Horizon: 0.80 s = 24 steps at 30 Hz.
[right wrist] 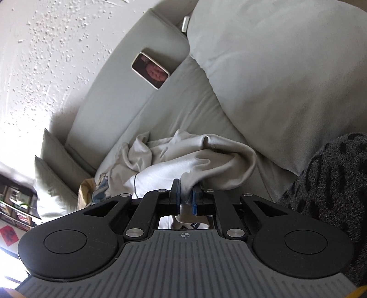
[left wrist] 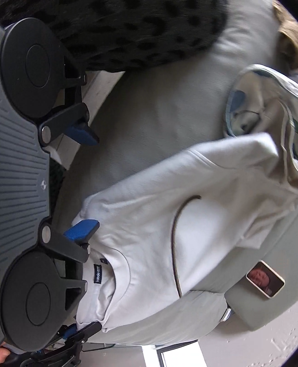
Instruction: Fold clothes
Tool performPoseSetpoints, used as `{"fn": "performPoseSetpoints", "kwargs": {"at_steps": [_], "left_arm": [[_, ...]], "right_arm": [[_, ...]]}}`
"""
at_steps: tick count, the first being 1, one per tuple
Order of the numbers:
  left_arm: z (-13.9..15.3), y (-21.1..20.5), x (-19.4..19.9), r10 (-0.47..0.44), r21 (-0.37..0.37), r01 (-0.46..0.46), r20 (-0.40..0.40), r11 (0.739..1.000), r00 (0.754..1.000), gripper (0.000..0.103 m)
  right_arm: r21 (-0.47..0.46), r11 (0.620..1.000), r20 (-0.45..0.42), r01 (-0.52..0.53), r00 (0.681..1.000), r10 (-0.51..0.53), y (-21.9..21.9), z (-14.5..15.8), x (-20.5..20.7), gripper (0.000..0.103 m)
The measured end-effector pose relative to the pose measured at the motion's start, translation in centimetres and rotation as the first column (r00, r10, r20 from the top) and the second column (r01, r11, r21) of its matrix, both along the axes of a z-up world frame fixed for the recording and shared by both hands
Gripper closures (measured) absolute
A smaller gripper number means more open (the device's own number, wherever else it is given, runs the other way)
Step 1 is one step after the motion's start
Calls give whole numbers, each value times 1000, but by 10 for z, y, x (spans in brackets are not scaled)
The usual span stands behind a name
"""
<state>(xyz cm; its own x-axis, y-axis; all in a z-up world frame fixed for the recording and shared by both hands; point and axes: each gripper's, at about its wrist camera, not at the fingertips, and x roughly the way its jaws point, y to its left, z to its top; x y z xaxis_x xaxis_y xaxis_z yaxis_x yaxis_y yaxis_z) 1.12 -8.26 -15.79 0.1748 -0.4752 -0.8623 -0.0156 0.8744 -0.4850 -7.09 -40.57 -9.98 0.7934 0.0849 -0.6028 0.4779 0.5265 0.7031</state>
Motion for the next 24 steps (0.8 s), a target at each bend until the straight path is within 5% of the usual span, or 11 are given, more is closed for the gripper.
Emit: {"fn": "performPoseSetpoints", "kwargs": {"at_steps": [6,10,24], "left_arm": [[-14,21,-5,100,-146,-123,-152,982,983,47],[-19,28,-6,161,-323,-213,-179,922,970,39],[-35,24,-7,209,-428,-294,-235,854,949,40]], "right_arm": [[11,1000,11,-1,1000,1,-2,0,-2,91],[15,1000,12,-2,1000,2,-2,0,-3,91],[30,1000,29,-5,1000,4,-3,2,-5,90]]}}
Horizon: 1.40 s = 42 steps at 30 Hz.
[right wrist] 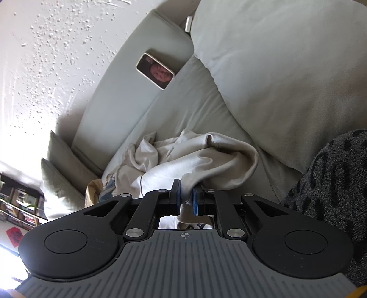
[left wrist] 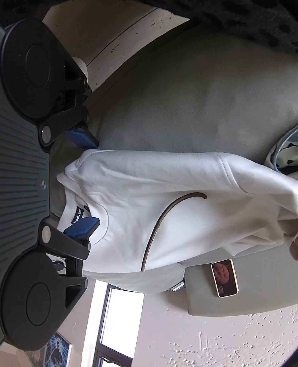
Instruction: Fold clothes
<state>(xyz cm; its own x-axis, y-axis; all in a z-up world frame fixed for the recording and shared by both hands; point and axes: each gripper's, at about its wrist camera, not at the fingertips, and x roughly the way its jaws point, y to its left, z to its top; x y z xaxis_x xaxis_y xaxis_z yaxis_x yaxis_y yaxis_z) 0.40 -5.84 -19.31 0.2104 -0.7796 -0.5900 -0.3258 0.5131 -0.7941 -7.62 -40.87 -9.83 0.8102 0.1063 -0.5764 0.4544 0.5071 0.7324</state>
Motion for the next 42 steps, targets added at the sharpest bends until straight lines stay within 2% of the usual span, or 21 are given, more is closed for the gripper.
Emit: {"fn": "performPoseSetpoints", "kwargs": {"at_steps": [2,4,5,6,9,14,17,20,21,23,24,26,29,31,34,36,39,42], "left_arm": [[-1,0,2,-7,10,7,-7,1000,1000,52],[0,2,3,-15,1,16,-9,1000,1000,79],[0,3,3,-16,-13,16,1,1000,1000,85],[2,4,3,-15,-29,16,24,999,1000,96],[15,7,4,-16,-25,18,80,1000,997,101],[40,24,11,4,-6,-4,152,1000,988,102],[61,50,9,62,-27,-58,204,998,977,102],[84,76,10,130,-36,-125,265,991,955,102],[90,83,10,147,-33,-144,280,989,949,102],[99,97,10,174,-27,-174,304,984,937,103],[102,102,9,183,-26,-184,308,983,934,103],[104,109,9,202,-28,-203,303,979,931,103],[102,110,8,212,-38,-210,289,977,934,103],[104,112,10,210,-37,-208,290,977,934,103],[104,111,12,209,-36,-207,296,978,932,103],[104,112,13,208,-36,-207,300,978,931,103],[102,110,14,206,-34,-205,300,978,932,103],[100,110,15,205,-33,-205,297,978,933,103]], "right_arm": [[8,1000,3,1,1000,-1,0,0,-1,90],[14,1000,3,1,1000,-1,-1,0,-1,90],[15,1000,3,1,1000,-1,-1,0,-1,90],[17,1000,2,2,1000,-2,-1,0,-2,90],[23,1000,-1,3,1000,-3,-2,0,-3,90],[22,1000,-7,-1,1000,1,-1,1,-3,90],[20,999,-26,-33,999,34,4,-1,0,90],[47,987,-65,-152,986,155,19,-9,12,82],[64,979,-84,-193,977,198,25,-12,17,71],[93,963,-107,-252,959,262,36,-19,22,58],[101,957,-117,-270,953,281,40,-22,24,58],[107,960,-144,-259,951,272,43,-27,22,55],[129,978,-174,-162,967,184,35,-35,13,53],[145,985,-175,-96,977,121,28,-39,6,54],[130,990,-158,-48,985,69,26,-39,2,56],[67,997,-159,-29,986,39,28,-34,0,58],[-74,996,-176,-43,984,29,33,-23,2,58],[-148,988,-206,-44,978,12,34,-20,3,57]]}}
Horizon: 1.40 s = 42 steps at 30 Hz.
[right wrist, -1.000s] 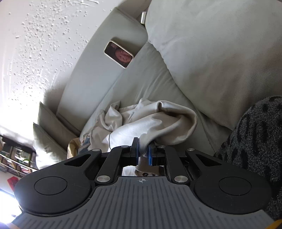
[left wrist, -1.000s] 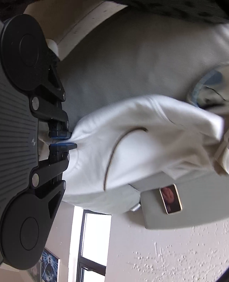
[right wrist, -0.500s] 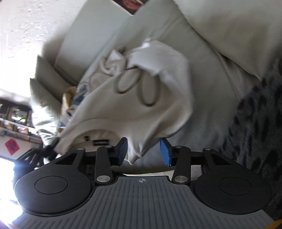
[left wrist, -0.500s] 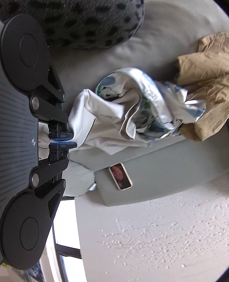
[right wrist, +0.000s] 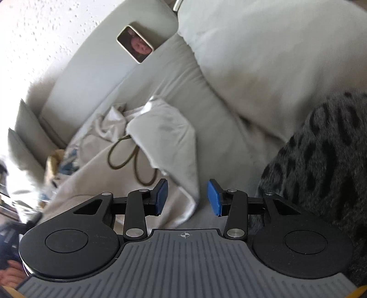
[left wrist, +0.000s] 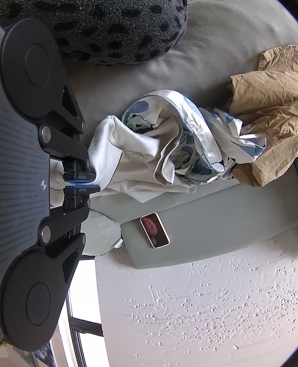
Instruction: Fold clothes
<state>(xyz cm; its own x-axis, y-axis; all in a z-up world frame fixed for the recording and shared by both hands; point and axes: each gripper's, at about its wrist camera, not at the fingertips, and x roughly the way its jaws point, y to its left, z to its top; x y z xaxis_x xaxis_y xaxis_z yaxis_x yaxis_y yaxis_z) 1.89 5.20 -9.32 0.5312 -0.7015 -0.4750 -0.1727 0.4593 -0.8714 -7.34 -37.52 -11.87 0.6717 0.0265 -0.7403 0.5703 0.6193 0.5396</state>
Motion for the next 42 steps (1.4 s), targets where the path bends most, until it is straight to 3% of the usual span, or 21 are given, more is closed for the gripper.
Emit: {"fn": "performPoseSetpoints", "kwargs": {"at_steps": [5,7,10,11,12,13,16,17,19,21,25,33,37,42], "left_arm": [[-2,1,0,-2,-1,2,-4,1000,1000,103],[-3,0,-1,-7,2,7,-3,1000,1000,103],[-4,-2,-3,-18,6,18,-3,1000,1000,103],[-4,-4,-3,-26,10,26,-3,1000,1000,103],[-4,-6,-4,-36,16,36,-2,999,999,103],[-4,-9,-4,-46,27,46,0,999,999,103],[-5,-26,-1,-108,68,108,-2,992,994,102],[-7,-36,1,-144,89,144,-11,986,990,97],[-10,-55,6,-204,137,208,-49,968,978,57],[-14,-70,5,-232,186,243,-77,952,970,46],[-25,-80,-2,-245,253,261,-93,932,965,41],[-47,-77,-8,-195,246,212,-93,946,976,55],[-51,-77,-8,-187,281,210,-107,936,976,56],[-60,-81,-5,-173,240,197,-116,951,978,56]], "right_arm": [[-61,998,-1,-35,999,35,6,-3,9,56],[-155,985,6,-77,997,79,20,0,19,56],[-338,931,-39,-139,990,134,37,4,31,61],[-378,914,-50,-149,989,141,39,6,33,89],[-412,897,-59,-157,988,146,39,7,35,101],[-421,895,-55,-150,989,140,34,11,34,101],[-399,917,56,-6,998,31,2,33,19,101],[-387,920,99,63,995,-26,-13,42,12,101],[-296,933,158,204,974,-163,-56,49,-6,101],[-211,925,152,316,945,-288,-95,43,-24,101],[-170,885,111,434,900,-421,-135,23,-49,101],[-103,896,90,432,901,-425,-144,-3,-51,100],[-75,899,98,432,900,-425,-145,-10,-52,100],[-47,903,108,427,901,-420,-144,-13,-51,100]]}}
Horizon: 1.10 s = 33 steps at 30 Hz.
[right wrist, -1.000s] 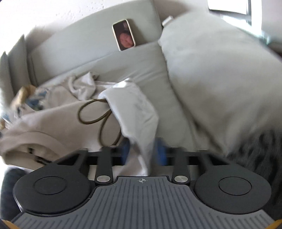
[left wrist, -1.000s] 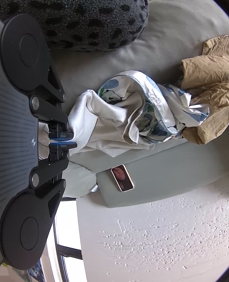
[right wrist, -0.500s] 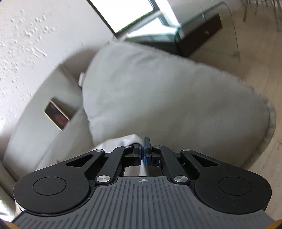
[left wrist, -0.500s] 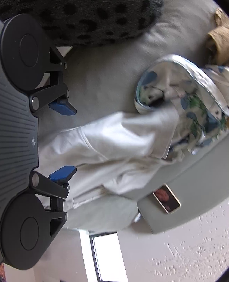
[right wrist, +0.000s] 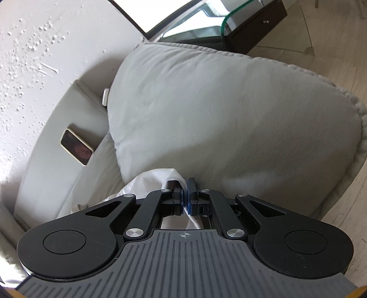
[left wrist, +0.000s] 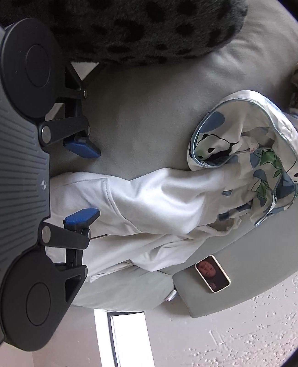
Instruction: Fold clothes
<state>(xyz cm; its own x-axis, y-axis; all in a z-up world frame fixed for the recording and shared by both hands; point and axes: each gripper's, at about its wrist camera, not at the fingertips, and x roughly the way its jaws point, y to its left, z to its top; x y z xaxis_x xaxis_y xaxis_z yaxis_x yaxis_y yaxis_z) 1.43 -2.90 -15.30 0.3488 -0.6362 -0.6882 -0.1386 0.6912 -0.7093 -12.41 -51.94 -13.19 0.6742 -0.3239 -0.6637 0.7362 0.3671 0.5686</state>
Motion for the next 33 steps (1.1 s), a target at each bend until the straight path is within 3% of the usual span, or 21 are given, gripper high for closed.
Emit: {"fn": "performPoseSetpoints", "kwargs": {"at_steps": [4,6,11,13,14,16,19,20,22,24,33], "left_arm": [[-6,-11,2,-31,-108,25,-59,994,998,67],[-9,-13,-2,-24,-86,18,-77,996,997,70],[-15,4,-13,40,-134,-60,-143,989,989,56],[-22,9,-15,70,-167,-97,-162,981,984,55],[-24,8,-16,80,-183,-110,-163,977,983,53],[-25,3,-13,67,-218,-96,-135,971,989,36],[-25,-3,-10,61,-251,-88,-113,964,992,32],[-25,-2,-11,61,-264,-87,-108,961,992,34],[-28,1,-13,65,-279,-97,-122,955,990,63],[-33,5,-14,59,-308,-102,-146,946,987,78],[-23,18,-16,75,-414,-125,-136,901,988,75]], "right_arm": [[14,1000,16,-6,1000,5,1,-1,-5,99],[18,1000,22,-5,1000,4,1,-2,-6,99],[19,1000,32,-9,999,9,3,-3,-7,99],[22,1000,36,-12,999,11,4,-4,-6,99],[23,1000,37,-14,999,13,4,-4,-6,99],[19,1000,37,-20,999,20,5,-4,-5,99],[21,999,43,-24,999,23,5,-5,-4,99],[25,999,48,-22,999,21,4,-5,-5,99],[31,999,57,-19,998,17,5,-6,-7,99],[32,999,62,-20,998,18,5,-7,-8,99],[36,999,67,-28,997,25,5,-7,-8,99]]}}
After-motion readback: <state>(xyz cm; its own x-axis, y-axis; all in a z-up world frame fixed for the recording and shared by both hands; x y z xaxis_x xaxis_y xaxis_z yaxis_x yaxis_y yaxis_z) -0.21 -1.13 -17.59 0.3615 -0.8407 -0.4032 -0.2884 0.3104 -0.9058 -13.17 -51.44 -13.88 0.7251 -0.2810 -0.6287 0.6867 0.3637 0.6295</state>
